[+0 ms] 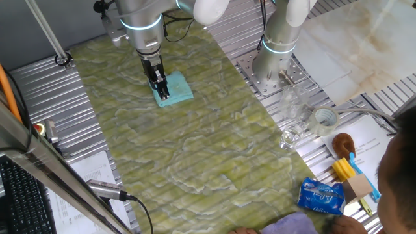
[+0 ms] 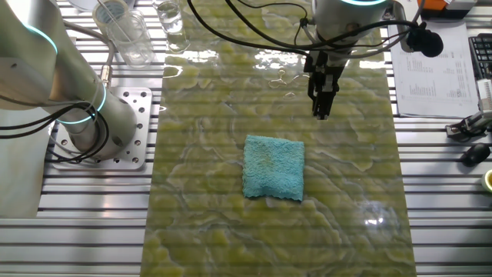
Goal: Clean the table with a cloth
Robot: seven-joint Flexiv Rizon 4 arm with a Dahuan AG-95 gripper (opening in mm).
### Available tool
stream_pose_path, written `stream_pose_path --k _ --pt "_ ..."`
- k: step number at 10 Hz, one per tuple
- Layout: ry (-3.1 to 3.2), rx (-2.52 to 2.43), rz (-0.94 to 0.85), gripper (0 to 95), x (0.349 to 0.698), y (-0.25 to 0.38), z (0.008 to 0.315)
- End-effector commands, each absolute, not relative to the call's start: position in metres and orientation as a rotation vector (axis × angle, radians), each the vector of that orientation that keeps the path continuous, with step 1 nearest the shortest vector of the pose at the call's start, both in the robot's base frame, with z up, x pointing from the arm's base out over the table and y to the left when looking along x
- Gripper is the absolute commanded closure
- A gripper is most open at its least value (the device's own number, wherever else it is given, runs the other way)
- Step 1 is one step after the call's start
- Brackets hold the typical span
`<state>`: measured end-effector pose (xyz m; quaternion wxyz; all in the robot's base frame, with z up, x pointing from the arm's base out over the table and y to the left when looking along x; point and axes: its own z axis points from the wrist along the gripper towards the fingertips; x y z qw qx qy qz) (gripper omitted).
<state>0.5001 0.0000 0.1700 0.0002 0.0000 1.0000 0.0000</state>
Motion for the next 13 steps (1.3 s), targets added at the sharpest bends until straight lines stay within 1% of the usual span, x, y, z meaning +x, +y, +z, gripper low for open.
stream_pose_path --k 1,7,13 --pt "3.141 -0.248 0.044 95.0 0.500 0.000 0.170" --pt "3.157 -0.288 0.008 95.0 0.500 -0.001 0.168" --pt "3.164 -0.388 -0.028 95.0 0.488 -0.012 0.149"
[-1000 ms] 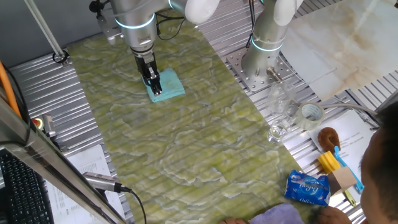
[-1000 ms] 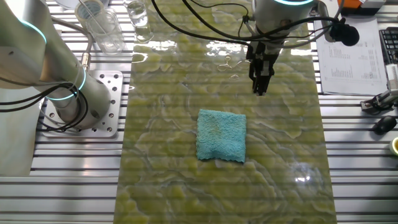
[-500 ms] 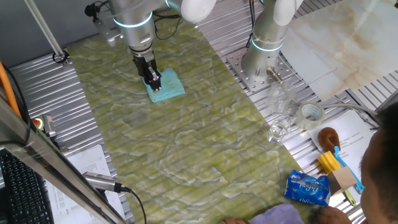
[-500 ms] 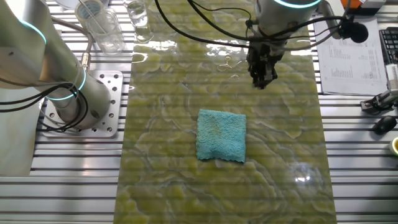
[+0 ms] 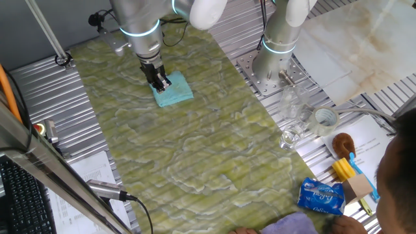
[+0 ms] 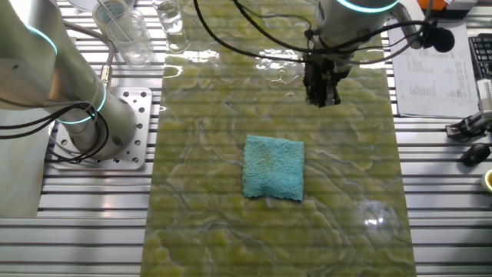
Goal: Clean the table with a cloth
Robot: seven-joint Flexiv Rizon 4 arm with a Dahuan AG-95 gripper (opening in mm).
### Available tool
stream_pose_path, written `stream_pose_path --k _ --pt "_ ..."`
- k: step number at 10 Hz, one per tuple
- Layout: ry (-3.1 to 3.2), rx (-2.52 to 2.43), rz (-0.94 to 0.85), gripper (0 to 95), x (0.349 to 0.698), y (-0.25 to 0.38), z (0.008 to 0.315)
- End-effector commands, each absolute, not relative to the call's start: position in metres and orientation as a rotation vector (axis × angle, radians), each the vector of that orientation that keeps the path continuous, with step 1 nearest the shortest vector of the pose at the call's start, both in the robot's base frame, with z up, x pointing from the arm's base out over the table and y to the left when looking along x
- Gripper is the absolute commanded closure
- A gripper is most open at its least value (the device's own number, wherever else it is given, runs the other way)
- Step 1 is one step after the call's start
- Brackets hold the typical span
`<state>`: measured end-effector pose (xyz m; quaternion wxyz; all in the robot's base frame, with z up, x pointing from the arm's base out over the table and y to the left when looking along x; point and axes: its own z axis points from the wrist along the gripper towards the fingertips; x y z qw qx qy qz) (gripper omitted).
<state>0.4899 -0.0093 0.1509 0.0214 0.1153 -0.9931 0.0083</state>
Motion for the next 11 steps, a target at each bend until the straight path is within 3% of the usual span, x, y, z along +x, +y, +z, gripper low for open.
stream_pose_path --k 1,10,11 --pt "-3.068 0.407 0.029 95.0 0.483 -0.019 0.144" --pt "-3.044 0.606 0.022 95.0 0.462 -0.076 0.095" --pt "-3.034 0.652 0.023 76.0 0.460 -0.079 0.091"
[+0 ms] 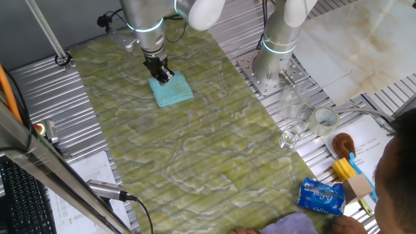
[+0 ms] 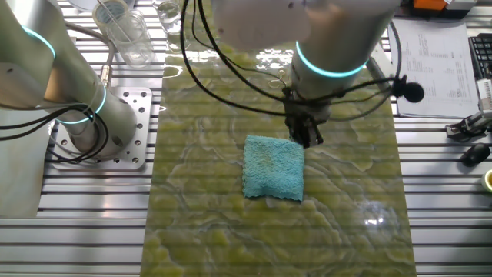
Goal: Clean the table with a cloth
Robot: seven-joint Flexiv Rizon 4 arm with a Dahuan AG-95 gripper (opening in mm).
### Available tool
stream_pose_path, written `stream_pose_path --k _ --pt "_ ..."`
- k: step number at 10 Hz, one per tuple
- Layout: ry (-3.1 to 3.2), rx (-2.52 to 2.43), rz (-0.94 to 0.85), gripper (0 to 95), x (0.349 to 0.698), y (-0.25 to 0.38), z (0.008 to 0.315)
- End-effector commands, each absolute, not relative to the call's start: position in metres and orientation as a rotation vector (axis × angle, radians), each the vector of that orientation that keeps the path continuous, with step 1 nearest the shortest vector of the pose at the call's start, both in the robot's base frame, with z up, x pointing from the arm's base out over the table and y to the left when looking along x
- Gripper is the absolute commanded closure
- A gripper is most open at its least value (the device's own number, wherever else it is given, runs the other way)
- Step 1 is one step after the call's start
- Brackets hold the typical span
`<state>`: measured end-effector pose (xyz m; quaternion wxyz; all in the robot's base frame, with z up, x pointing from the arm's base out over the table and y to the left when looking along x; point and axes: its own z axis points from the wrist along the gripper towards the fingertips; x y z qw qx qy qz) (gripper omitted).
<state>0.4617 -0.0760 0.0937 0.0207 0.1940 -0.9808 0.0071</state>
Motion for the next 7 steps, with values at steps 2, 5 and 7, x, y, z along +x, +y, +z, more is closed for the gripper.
stream_pose_path --k 2,5,7 --pt "-3.002 0.778 0.021 57.0 0.457 -0.086 0.086" --pt "-2.951 0.949 0.019 57.0 0.451 -0.095 0.076" --pt "-2.930 1.016 0.015 38.0 0.446 -0.099 0.068"
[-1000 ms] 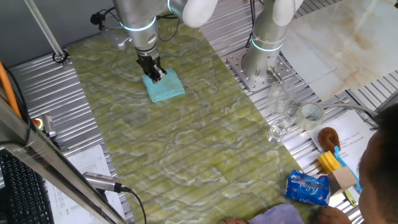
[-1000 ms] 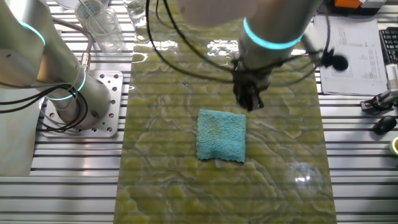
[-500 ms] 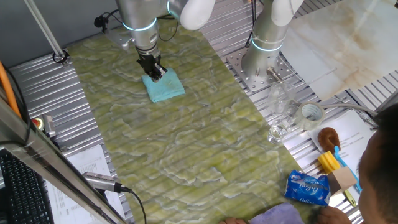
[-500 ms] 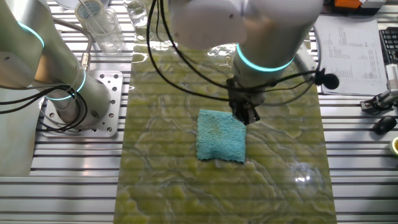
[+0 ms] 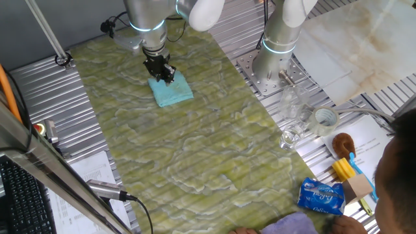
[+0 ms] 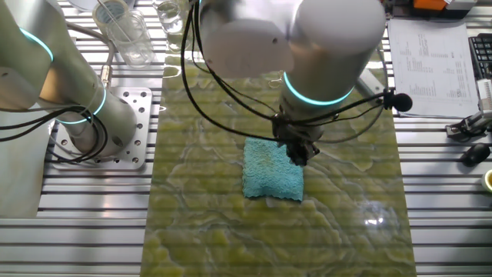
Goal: Clean the table with a cloth
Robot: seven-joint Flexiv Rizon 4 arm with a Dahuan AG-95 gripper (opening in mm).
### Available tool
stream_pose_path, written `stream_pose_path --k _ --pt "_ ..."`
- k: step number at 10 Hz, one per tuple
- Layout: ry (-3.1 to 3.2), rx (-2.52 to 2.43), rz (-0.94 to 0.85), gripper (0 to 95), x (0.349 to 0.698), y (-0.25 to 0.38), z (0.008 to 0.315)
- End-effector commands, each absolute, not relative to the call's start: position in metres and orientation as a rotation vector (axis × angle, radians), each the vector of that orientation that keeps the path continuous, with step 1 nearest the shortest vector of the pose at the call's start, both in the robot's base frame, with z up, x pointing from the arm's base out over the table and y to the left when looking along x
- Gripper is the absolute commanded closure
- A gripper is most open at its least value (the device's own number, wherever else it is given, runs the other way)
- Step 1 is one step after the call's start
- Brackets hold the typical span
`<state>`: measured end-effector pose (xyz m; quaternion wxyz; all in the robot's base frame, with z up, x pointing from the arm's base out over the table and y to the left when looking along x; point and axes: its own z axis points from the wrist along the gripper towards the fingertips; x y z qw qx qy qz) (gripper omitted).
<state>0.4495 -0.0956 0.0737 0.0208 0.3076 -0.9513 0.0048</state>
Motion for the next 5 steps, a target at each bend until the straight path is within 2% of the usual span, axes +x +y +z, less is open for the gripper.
stream_pose_path --k 1,2,3,5 --pt "-2.906 1.052 0.013 38.0 0.442 -0.102 0.065" --pt "-2.885 1.094 0.010 38.0 0.440 -0.105 0.063" --pt "-2.872 1.128 0.005 19.0 0.438 -0.107 0.059" --pt "-2.867 1.143 0.004 19.0 0.435 -0.105 0.054"
